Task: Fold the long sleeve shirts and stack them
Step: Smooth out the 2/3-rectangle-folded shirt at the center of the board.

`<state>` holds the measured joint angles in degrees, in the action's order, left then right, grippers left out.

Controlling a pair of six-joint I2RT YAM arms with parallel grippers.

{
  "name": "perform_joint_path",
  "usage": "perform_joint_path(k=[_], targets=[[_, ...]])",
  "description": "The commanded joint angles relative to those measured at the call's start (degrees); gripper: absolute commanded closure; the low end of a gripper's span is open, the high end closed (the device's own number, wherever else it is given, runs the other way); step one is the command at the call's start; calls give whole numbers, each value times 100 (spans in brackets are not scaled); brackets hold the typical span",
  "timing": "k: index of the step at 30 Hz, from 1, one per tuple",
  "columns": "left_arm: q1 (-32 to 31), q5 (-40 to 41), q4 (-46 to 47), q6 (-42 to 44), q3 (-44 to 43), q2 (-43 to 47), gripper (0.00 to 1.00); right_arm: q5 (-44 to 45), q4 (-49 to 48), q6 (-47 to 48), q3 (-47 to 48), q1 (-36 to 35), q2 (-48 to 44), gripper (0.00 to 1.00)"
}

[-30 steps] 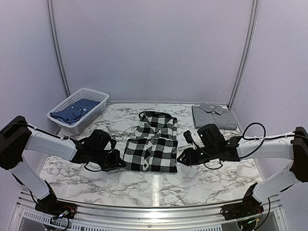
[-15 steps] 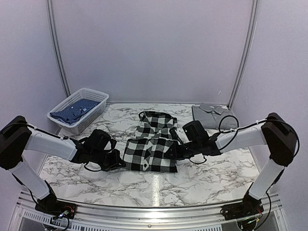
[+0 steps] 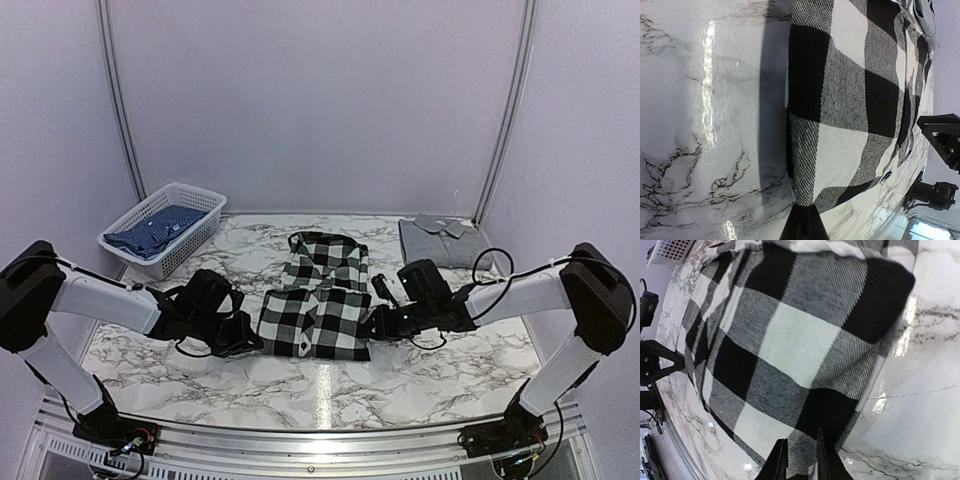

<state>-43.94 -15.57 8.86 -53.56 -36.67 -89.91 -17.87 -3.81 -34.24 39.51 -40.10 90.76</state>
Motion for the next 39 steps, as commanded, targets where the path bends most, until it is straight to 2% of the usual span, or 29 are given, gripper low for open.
perform_joint_path(k=[1,6,17,22,26,31,39], targets=[[-62,-66,-155,40,-151,73,100,120,324,180,515,-50,-261,81],[-98,-51,-160,21,-174,83,100,150,210,264,1046,-10,227,82],[-131,-65,-191,21,-216,45,100,-167,-518,311,1964,775,1871,83],[-138,-68,-197,38,-238,49,100,-257,-380,162,2087,948,2336,86],[-157,-75,-193,39,-260,34,100,-164,-176,265,1958,935,1859,84],[-170,-104,-193,39,-302,42,100,-31,564,602,1827,928,1123,78],[-192,-110,-195,21,-330,90,100,121,1054,826,736,476,-4,72]])
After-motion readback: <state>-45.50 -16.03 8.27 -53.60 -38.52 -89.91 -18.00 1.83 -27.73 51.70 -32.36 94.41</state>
